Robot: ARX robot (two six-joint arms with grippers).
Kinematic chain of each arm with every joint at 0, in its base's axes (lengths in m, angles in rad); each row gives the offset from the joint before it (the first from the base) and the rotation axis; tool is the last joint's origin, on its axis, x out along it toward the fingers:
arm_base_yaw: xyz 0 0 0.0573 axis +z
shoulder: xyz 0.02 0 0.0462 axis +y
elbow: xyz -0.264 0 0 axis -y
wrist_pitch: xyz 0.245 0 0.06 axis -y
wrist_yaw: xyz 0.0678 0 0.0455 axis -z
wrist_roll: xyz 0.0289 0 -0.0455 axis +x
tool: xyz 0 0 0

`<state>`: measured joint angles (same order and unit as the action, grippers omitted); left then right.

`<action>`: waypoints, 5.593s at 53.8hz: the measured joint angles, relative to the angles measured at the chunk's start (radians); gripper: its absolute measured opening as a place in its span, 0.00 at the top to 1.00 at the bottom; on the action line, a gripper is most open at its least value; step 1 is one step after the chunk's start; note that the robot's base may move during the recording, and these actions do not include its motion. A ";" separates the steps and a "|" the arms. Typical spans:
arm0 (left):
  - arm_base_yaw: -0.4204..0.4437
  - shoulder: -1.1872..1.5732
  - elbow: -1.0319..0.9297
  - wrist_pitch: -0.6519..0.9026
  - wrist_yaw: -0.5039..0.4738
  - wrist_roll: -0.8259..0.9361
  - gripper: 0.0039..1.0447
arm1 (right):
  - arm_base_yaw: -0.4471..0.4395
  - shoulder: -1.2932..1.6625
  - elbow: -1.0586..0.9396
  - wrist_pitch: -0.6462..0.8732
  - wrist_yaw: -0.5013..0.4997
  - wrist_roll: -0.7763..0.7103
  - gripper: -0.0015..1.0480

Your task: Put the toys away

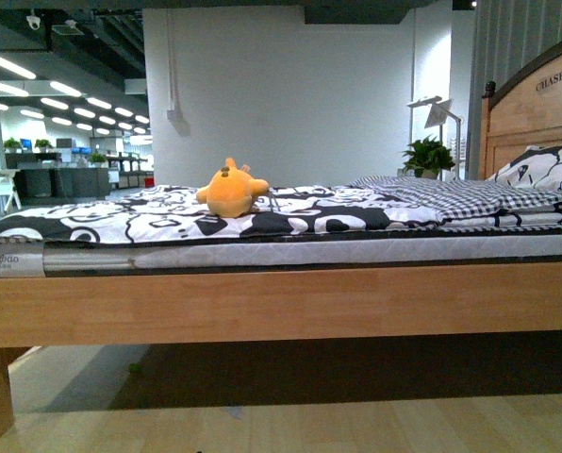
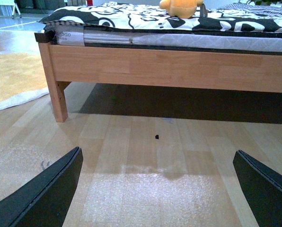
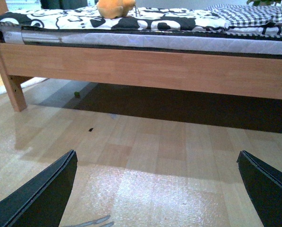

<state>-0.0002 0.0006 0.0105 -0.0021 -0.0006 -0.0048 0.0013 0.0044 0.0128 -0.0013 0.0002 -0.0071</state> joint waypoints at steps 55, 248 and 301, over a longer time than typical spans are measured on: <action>0.000 0.000 0.000 0.000 0.000 0.000 0.05 | 0.000 0.000 0.000 0.000 0.000 0.000 0.00; 0.000 0.000 0.000 0.000 0.000 0.000 0.05 | 0.190 1.487 0.858 0.639 0.271 -0.190 0.00; 0.000 0.000 0.000 0.000 0.000 0.000 0.05 | 0.120 1.510 0.887 0.529 0.214 -0.111 0.65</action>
<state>-0.0006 0.0006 0.0105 -0.0021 -0.0006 -0.0048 0.1215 1.5146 0.9001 0.5274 0.2146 -0.1184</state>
